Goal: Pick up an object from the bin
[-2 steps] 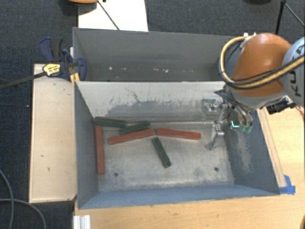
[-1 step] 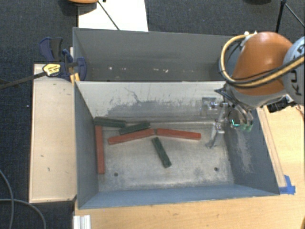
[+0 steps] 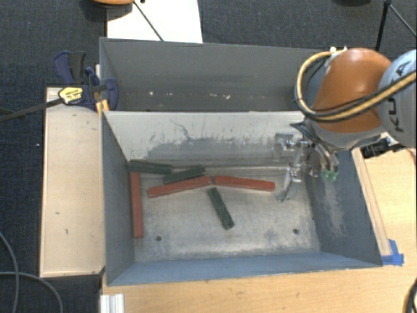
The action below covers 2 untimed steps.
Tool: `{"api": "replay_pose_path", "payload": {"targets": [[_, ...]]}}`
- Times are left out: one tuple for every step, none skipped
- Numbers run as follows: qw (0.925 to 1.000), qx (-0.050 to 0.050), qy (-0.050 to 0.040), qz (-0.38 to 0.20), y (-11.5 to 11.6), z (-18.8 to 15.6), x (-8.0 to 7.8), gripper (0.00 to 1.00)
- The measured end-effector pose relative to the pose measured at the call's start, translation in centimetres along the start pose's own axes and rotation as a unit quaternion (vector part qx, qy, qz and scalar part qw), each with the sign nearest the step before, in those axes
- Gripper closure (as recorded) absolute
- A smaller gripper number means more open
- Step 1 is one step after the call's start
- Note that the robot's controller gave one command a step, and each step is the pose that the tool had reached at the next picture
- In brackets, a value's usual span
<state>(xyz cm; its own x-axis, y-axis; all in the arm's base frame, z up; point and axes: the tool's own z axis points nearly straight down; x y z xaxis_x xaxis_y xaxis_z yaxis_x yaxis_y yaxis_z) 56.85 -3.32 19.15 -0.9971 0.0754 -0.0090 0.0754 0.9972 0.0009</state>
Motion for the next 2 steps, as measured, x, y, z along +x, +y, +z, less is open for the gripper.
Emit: {"api": "replay_pose_path", "payload": {"targets": [[0.9991,0.0,0.0012,0.042,-0.4,5.8,-0.1,0.0],[0.9989,0.0,0.0021,-0.046,0.6,11.4,-0.8,0.0]]}}
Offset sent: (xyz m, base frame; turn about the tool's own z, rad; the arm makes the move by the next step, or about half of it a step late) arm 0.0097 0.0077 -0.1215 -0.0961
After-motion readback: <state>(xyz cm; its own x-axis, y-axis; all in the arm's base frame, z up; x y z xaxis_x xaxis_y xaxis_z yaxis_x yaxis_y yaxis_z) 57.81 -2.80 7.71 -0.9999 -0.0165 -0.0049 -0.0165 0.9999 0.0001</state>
